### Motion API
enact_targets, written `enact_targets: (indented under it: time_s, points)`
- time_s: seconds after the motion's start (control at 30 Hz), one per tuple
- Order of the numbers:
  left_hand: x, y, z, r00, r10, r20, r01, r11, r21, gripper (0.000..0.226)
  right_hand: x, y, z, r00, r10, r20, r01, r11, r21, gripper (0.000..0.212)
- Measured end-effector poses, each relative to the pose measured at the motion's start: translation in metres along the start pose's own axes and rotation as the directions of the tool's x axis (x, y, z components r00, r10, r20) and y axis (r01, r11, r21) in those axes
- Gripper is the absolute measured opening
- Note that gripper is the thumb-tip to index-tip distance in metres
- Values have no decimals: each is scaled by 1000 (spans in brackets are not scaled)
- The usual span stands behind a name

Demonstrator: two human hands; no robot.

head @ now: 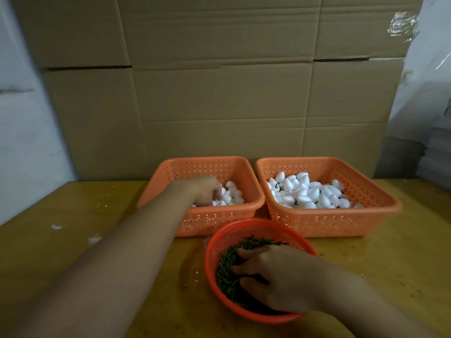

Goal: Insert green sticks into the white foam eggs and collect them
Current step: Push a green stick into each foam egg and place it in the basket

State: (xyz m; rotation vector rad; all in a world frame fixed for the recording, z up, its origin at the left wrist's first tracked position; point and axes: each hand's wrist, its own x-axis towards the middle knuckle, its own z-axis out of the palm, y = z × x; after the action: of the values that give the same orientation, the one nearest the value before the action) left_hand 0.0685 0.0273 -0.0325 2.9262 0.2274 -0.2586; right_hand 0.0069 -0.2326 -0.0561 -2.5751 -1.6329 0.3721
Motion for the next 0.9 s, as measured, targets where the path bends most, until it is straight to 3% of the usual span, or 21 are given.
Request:
enact_targets:
  time_s: [0.3,0.4,0.47,0.53,0.67,0.9]
  points:
    - [10,-7,6,999,30,-38,-27,997,69,36,-2,-4,-4,1000,4,10,-4,1000,-23,43]
    - [3,-4,0,980,32,-197,-49,996,-80,36,-3,-4,-5,1000,9,14,-9,1000,-23,43]
    - [-7,0,-8,940,76,-332,-135,978,-160,24,-3,-5,-5,1000,9,20,-8,1000,-21,43]
    - [-22,7,-14,890,116,-441,-242,940,-241,13,-3,-5,-5,1000,7,22,-7,1000,-23,43]
    - [-60,23,-10,792,170,-587,-433,834,-343,25,-3,-5,-4,1000,1,7,-1,1000,-21,43]
    - [-104,47,26,769,206,-605,-569,651,-503,33,-3,-6,-4,1000,14,-7,-14,999,-45,41]
